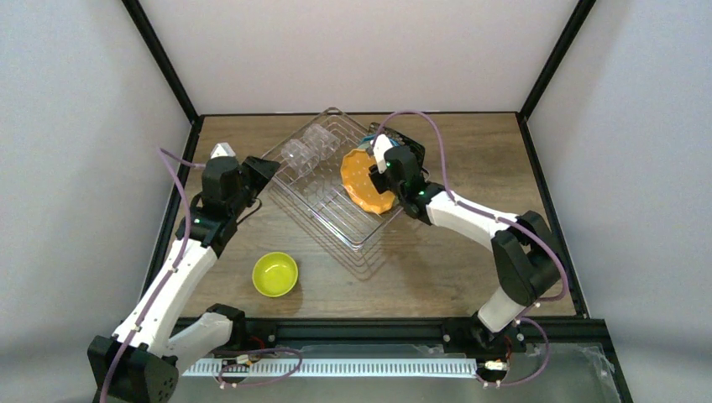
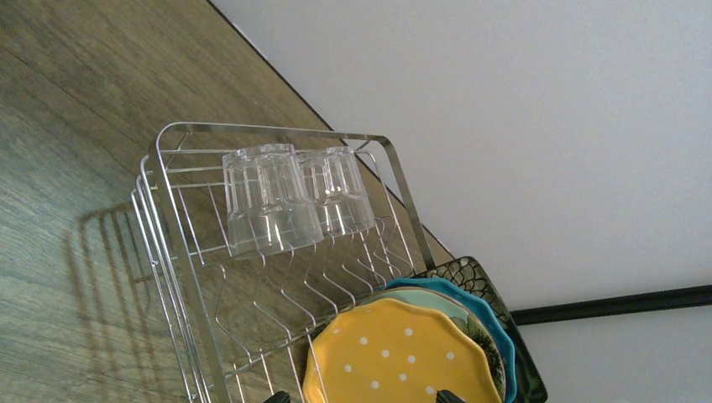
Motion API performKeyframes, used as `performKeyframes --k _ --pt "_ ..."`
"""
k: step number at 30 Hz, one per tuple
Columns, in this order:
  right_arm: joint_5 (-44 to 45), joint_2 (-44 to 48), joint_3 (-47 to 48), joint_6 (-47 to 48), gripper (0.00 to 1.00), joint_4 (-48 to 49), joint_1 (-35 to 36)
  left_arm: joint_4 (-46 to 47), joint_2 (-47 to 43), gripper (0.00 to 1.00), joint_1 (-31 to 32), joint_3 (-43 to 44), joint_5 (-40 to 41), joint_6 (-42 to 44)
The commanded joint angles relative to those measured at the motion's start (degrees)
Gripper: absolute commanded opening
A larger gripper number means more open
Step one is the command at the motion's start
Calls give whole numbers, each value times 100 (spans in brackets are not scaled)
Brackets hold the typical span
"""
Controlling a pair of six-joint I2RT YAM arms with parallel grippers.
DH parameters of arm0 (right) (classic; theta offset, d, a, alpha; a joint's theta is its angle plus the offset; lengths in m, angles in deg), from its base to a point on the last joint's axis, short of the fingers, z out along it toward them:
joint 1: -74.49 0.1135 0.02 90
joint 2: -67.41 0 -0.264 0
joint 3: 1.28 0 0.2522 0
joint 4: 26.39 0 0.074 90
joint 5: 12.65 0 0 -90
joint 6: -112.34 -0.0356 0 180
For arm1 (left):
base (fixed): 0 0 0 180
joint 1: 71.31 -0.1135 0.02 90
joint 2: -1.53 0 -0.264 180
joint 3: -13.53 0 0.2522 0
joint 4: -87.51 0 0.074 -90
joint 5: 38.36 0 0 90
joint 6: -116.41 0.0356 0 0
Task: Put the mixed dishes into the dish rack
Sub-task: Insert the plate into the dish rack.
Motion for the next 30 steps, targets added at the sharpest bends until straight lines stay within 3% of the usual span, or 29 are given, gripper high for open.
performKeyframes --k 1,30 --pt "163 44 210 60 84 24 22 -25 11 100 -29 -60 27 84" --pt "356 163 1095 388 87 -349 18 -289 -289 100 -22 -26 167 22"
